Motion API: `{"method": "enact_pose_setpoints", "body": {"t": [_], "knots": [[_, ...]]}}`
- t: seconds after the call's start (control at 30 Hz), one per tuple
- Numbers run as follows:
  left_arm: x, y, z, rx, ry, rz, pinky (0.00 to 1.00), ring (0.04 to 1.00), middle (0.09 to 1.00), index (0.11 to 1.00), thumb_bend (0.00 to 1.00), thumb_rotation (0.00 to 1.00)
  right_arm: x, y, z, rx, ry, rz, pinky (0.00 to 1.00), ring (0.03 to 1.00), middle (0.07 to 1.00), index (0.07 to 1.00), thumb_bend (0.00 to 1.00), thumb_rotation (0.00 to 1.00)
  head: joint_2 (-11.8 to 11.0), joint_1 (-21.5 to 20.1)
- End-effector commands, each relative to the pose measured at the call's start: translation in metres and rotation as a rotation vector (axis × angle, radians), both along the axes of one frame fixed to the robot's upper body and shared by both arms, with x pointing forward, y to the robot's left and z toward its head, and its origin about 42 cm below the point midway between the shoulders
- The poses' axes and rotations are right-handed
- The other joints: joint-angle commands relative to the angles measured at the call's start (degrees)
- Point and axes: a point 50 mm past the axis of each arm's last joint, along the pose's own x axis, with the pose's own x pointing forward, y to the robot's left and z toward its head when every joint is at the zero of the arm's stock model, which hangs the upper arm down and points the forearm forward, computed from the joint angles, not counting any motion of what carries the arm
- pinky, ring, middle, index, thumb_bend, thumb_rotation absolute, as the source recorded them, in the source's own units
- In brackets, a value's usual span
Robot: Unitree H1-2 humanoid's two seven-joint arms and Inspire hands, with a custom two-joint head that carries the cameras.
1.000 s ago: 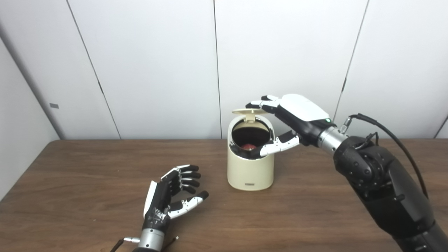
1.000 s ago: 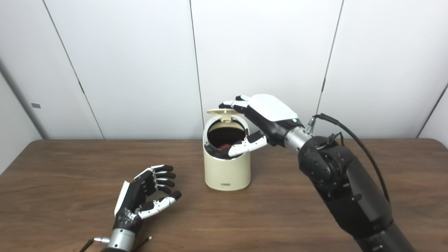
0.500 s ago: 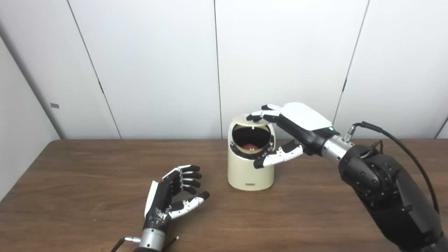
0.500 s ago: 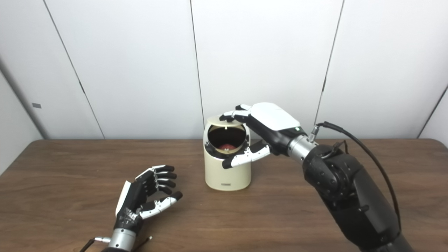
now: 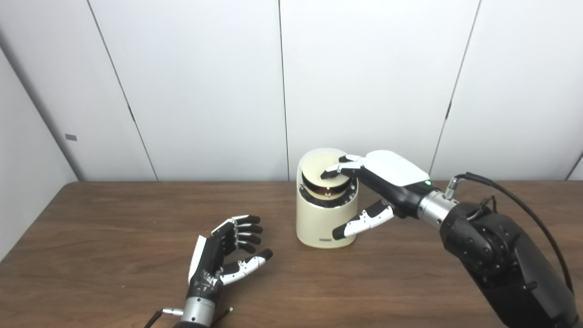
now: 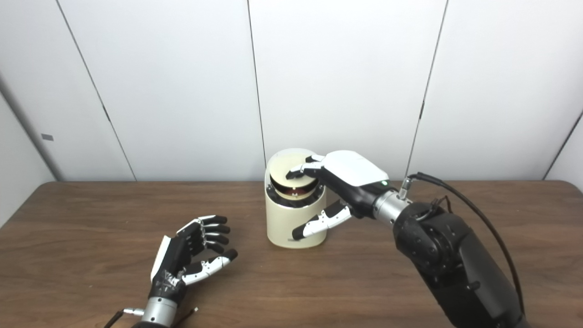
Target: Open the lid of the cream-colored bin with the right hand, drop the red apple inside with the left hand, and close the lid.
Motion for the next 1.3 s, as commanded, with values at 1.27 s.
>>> {"method": "enact_pose_setpoints", "body": {"t": [1.27], "knots": [[-0.017,-0.005,-0.018,-0.02,0.072,0.009,0.5,0.573,0.635,0.687,0.67,0.0,-0.005,-0.007,0.023,-0.032,-0.166,0.02,0.9,0.916,0.773,0.789,0.71,0.61,1.2,0.8]]}}
